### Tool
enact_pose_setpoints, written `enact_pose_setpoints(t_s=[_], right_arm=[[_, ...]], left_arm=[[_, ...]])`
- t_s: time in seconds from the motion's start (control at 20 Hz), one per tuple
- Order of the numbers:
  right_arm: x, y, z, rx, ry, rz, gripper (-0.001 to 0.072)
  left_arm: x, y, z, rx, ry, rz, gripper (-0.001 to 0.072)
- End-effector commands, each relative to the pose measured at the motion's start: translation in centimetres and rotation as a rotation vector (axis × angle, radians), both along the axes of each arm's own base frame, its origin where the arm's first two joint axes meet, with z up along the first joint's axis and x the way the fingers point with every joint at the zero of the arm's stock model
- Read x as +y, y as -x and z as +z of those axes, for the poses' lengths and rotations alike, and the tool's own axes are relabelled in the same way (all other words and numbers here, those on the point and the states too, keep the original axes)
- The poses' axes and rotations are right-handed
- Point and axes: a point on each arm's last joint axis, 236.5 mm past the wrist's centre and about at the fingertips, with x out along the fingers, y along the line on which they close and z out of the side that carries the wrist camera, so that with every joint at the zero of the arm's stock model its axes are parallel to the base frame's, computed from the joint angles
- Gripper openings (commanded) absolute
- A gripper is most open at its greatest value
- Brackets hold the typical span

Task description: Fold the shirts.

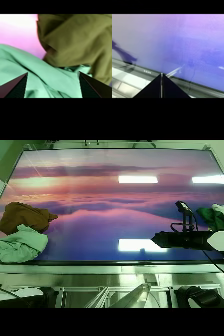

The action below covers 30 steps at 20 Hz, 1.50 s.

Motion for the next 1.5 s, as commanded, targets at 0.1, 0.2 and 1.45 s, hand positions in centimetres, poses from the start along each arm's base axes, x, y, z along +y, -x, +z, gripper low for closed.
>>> enact_pose_setpoints(t_s=[0.1, 0.2, 1.45], right_arm=[[0.0, -0.1, 0.1, -0.006, -0.001, -0.002, 0.0021], [0.0, -0.1, 0.1, -0.006, -0.001, -0.002, 0.0021], [0.0, -0.1, 0.1, -0.005, -0.001, -0.001, 0.0021]], left_arm=[[0.9, -2.4, -5.2, -0.009, 0.110, -0.071, 0.0713], [-0.8, -6.5, -4.5, -0.138, 0.174, -0.115, 0.0710], [-62.9, -7.4, 17.7, -0.523, 0.652, -1.435, 0.0321]])
